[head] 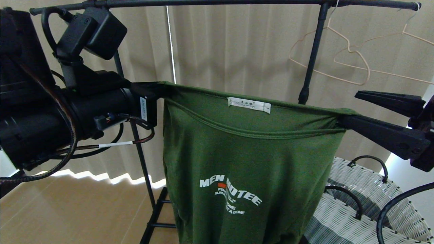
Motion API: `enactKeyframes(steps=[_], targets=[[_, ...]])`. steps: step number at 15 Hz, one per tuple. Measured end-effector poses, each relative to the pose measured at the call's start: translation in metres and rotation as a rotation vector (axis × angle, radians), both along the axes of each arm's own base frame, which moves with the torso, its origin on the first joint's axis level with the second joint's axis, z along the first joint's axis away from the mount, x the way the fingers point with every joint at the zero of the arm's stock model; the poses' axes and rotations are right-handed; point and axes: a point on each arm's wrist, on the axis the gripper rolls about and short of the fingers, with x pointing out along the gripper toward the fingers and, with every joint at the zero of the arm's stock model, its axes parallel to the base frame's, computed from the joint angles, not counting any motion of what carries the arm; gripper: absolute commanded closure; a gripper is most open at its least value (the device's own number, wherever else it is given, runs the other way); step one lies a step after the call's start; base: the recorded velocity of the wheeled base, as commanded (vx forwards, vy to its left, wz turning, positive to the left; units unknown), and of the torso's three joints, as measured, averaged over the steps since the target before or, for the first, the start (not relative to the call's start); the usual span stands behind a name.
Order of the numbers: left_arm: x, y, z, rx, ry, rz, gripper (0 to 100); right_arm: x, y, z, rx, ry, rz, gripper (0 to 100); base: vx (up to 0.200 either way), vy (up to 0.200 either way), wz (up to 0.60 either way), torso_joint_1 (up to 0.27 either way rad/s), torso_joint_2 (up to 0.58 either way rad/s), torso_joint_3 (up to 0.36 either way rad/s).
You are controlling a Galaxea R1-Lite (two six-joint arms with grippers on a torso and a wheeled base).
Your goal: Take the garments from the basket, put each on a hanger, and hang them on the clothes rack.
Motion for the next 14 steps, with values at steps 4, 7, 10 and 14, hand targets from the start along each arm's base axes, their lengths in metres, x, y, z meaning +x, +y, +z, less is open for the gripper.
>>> enactKeyframes(steps=[4,7,10,14], targets=[[0.000,0.001,0.000,0.006,0.001,0.006,100,-0.006,-0.002,0.003,0.008,-0.017,0.004,0,0.000,0.000,0.00,0.000,0.00,0.000],[0.002,0.003,0.000,0.008,-0.001,0.016,100,-0.008,-0.003,0.004,0.010,-0.026,0.005,0,0.000,0.000,0.00,0.000,0.00,0.000],[0.004,0.008,-0.002,0.026,0.015,0.037,100,-0.008,-0.006,0.003,-0.009,-0.032,-0.020,0,0.000,0.000,0.00,0.000,0.00,0.000],[-0.011,0.030,-0.003,0.073,0.080,0.080,100,-0.001,-0.034,-0.006,-0.108,0.014,-0.243,0,0.000,0.000,0.00,0.000,0.00,0.000]])
